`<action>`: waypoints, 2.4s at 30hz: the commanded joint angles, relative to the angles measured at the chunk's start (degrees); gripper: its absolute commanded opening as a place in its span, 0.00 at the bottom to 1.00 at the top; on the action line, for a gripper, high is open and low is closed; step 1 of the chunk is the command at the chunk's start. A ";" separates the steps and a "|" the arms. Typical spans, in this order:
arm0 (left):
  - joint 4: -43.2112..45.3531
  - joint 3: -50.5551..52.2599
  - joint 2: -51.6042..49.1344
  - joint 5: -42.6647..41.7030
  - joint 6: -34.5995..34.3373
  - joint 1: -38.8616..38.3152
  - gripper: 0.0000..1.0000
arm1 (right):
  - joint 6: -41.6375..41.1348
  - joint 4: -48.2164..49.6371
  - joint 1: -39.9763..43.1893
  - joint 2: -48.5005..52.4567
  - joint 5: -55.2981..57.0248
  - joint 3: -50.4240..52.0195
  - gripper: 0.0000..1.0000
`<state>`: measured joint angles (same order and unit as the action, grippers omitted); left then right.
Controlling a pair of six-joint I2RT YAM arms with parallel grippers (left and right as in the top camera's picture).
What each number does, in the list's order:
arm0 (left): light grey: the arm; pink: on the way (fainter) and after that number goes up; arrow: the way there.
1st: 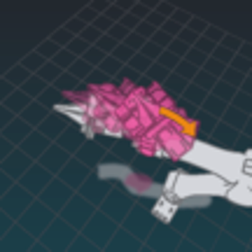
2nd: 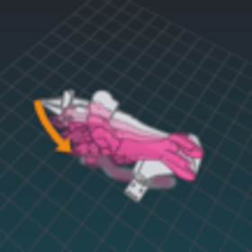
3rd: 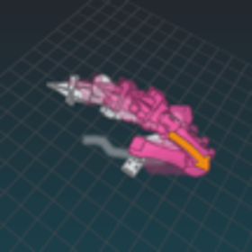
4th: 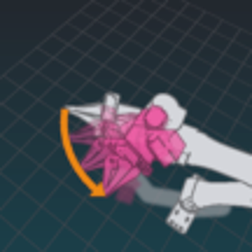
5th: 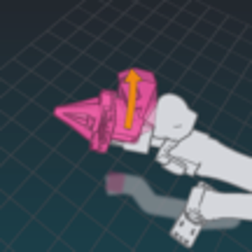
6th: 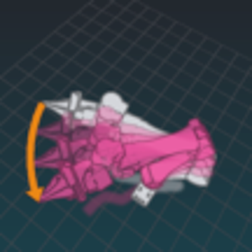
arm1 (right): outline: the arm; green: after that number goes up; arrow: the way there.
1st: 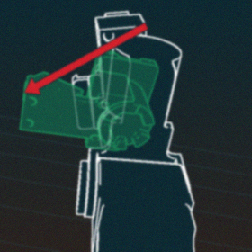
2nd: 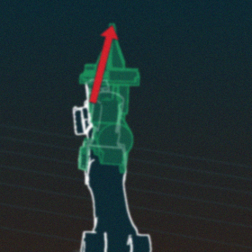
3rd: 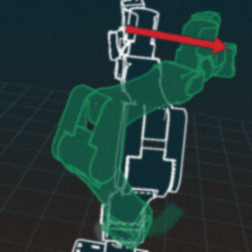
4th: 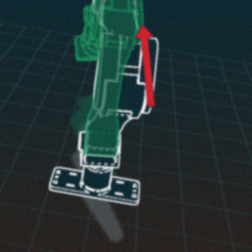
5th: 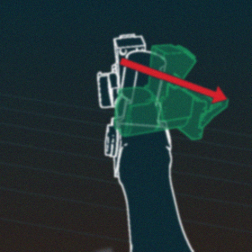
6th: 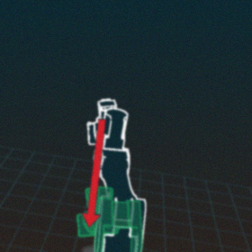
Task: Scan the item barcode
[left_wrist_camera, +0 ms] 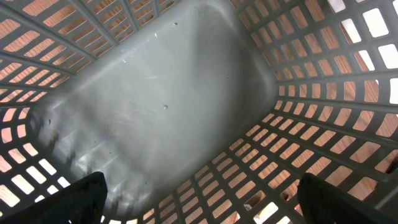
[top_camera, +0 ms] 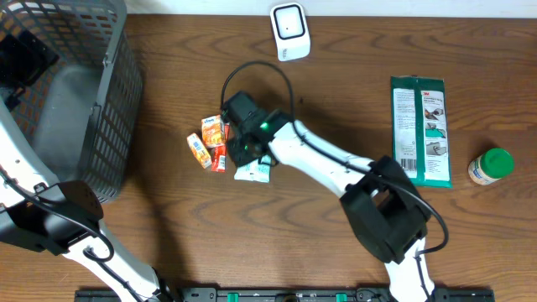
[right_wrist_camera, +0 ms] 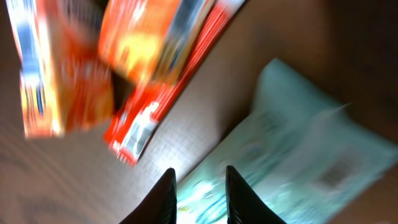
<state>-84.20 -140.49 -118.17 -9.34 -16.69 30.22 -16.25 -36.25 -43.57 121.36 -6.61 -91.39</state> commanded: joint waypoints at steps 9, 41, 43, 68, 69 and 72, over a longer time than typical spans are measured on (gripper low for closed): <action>-0.20 -0.96 1.31 -0.50 -0.07 -0.02 0.98 | -3.41 10.03 4.55 3.69 0.92 -1.36 0.14; -0.17 -0.96 1.31 -0.50 -0.07 -0.02 0.98 | -9.03 -29.20 8.33 6.80 -10.45 -1.36 0.08; -0.17 -0.96 1.31 -0.50 -0.07 -0.02 0.98 | -9.03 -30.45 8.33 6.80 -13.94 -1.36 0.04; -0.20 -0.96 1.31 -0.50 -0.07 -0.02 0.98 | 9.38 -15.98 13.05 6.78 -39.58 -3.54 0.01; -0.17 -0.96 1.31 -0.50 -0.07 -0.02 0.98 | 10.14 -16.02 12.61 6.78 -39.56 -3.93 0.01; -0.20 -0.96 1.31 -0.50 -0.07 -0.02 0.98 | 14.91 -16.02 9.75 6.78 -38.38 -6.05 0.01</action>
<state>-84.18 -140.49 -118.17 -9.37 -16.69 30.22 -8.19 -52.51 -30.35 127.13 -41.69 -94.35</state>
